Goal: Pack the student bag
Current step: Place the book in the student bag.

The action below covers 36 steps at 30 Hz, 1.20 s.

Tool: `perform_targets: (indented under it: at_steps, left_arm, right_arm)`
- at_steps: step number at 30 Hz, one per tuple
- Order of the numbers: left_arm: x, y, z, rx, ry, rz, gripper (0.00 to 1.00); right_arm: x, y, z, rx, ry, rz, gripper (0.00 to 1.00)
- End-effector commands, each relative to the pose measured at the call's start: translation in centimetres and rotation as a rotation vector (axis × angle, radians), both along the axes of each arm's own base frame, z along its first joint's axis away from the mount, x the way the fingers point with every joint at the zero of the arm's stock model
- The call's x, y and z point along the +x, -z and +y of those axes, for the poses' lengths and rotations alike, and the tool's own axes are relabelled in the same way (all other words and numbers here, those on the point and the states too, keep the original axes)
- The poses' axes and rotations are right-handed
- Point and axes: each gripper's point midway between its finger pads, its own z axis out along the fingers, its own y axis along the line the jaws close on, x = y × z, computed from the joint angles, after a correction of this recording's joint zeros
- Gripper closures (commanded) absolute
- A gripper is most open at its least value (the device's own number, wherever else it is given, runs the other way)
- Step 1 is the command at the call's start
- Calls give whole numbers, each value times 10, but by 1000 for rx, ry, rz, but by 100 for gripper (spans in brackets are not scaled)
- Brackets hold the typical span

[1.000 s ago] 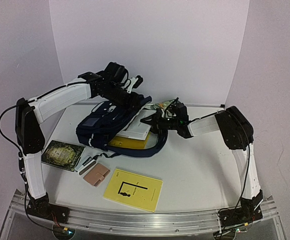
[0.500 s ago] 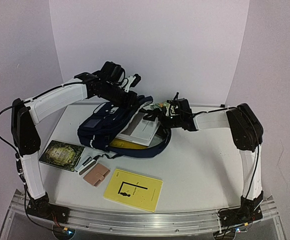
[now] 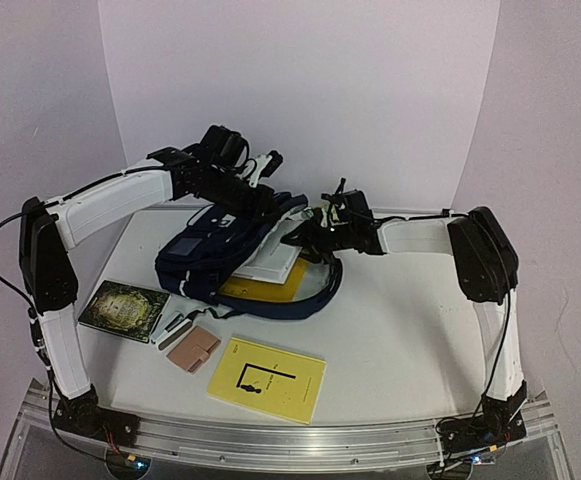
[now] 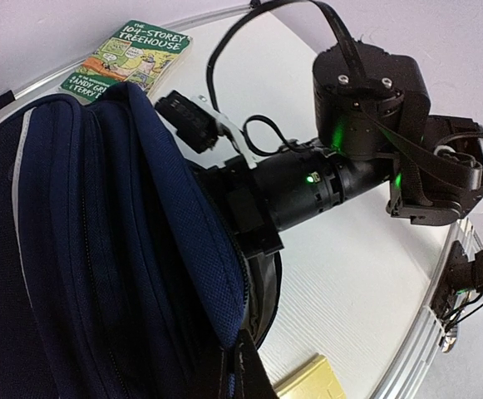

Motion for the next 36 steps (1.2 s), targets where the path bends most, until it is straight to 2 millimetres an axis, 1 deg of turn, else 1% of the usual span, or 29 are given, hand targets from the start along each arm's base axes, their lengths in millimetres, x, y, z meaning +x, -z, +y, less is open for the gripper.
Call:
perform_targets:
  at_steps: [1, 3, 6, 8, 10, 11, 13, 15, 17, 18, 21, 24, 25, 27, 28, 30, 32, 34, 36]
  left_arm:
    - [-2, -57, 1, -135, 23, -119, 100]
    - [2, -54, 6, -149, 11, -103, 100]
    - [11, -44, 20, -180, -14, -56, 100]
    - [18, -39, 32, -202, -44, -32, 100]
    - [24, -33, 42, -216, -67, -13, 100]
    - [26, -30, 46, -220, -77, -6, 100]
    - [30, -25, 52, -216, -91, 0, 100]
    - [33, -21, 55, -204, -105, 0, 100]
    - [35, -17, 58, -200, -117, 3, 100]
    - [36, -16, 58, -200, -118, 5, 100]
    - [37, -10, 58, -188, -116, 15, 100]
    - [38, 3, 60, -156, -123, 35, 100]
    - [38, 8, 61, -144, -127, 42, 100]
    - [38, 21, 63, -116, -138, 58, 100]
    - [39, 28, 64, -102, -146, 69, 100]
    - [40, 45, 67, -68, -159, 93, 100]
    - [43, 62, 67, -32, -165, 117, 100]
    - [46, 79, 70, 16, -173, 137, 99]
    - [48, 96, 73, 83, -178, 149, 98]
  right_arm:
    - [11, -17, 45, 78, -43, -92, 64]
    - [12, -11, 55, 84, -54, -97, 61]
    - [17, -4, 56, 84, -52, -97, 33]
    - [20, -4, 43, 63, -32, -109, 22]
    - [22, -11, 26, 25, -5, -138, 12]
    - [23, -14, 17, -8, 6, -155, 8]
    - [23, -22, 1, -64, 22, -185, 3]
    - [22, -30, -14, -107, 38, -210, 2]
    - [19, -40, -23, -137, 46, -243, 2]
    - [17, -48, -26, -144, 47, -262, 2]
    - [12, -61, -31, -144, 29, -290, 2]
    - [8, -71, -39, -119, -4, -293, 2]
    - [9, -73, -45, -109, -6, -287, 2]
    - [8, -73, -58, -87, -20, -266, 3]
    - [9, -71, -68, -88, -17, -259, 3]
    - [5, -69, -81, -74, -35, -247, 6]
    - [5, -66, -95, -69, -34, -235, 8]
    - [14, -69, -114, -89, -13, -270, 10]
    - [33, -74, -141, -134, 40, -333, 10]
